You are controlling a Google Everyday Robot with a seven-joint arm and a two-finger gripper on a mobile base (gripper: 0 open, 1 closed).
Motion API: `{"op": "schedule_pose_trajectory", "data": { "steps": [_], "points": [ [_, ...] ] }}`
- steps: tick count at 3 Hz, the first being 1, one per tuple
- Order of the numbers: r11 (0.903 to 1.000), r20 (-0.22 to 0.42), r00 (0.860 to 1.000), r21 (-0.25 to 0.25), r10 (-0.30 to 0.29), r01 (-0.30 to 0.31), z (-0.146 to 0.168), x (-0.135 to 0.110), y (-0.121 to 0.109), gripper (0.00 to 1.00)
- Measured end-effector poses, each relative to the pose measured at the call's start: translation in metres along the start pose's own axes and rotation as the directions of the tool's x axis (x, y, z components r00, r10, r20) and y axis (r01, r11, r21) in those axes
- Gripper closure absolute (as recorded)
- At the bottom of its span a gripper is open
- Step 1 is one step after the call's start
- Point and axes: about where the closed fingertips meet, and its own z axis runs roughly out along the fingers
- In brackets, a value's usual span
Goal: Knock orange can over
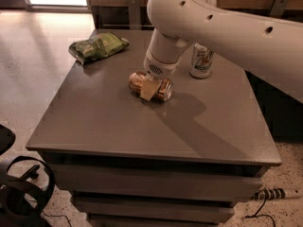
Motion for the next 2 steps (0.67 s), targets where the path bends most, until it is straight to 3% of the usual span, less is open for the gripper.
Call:
{"op": "schedule_pose_trajectory", "data": {
  "steps": [1, 2],
  "points": [
    [1.0, 0.0, 1.0, 0.0, -0.001, 0.001, -0.0002, -0.0001, 0.0007, 0.13],
    [1.0, -0.001, 1.0, 0.0, -0.003, 0.003, -0.0004, -0.0002, 0.0015, 0.0]
  ]
}}
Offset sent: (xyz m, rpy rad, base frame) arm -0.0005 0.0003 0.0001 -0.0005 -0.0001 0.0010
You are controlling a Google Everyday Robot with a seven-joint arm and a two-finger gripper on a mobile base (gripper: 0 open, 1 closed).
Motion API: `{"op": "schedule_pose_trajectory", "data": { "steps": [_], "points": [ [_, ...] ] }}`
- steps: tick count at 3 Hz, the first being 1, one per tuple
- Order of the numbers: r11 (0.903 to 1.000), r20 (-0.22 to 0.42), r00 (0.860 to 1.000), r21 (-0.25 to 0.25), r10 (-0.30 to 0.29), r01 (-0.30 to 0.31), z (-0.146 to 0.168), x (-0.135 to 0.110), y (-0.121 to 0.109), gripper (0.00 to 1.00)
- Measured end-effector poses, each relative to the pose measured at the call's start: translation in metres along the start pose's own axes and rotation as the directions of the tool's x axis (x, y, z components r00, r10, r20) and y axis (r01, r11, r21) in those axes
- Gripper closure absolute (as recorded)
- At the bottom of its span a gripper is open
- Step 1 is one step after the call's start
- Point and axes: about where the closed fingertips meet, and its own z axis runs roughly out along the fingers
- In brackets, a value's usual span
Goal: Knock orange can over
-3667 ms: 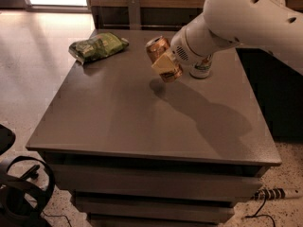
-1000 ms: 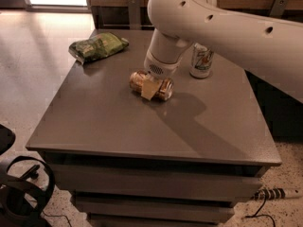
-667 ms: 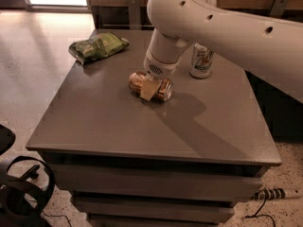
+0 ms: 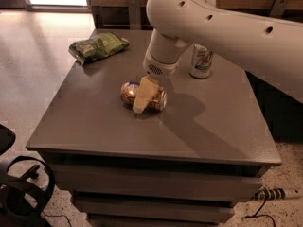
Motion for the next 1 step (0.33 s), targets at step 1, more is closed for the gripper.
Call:
{"op": "schedule_pose_trajectory", "data": {
  "steps": [1],
  "points": [
    [1.0, 0.0, 1.0, 0.0, 0.0, 0.0, 0.0, 0.0, 0.0, 0.0]
  ]
}}
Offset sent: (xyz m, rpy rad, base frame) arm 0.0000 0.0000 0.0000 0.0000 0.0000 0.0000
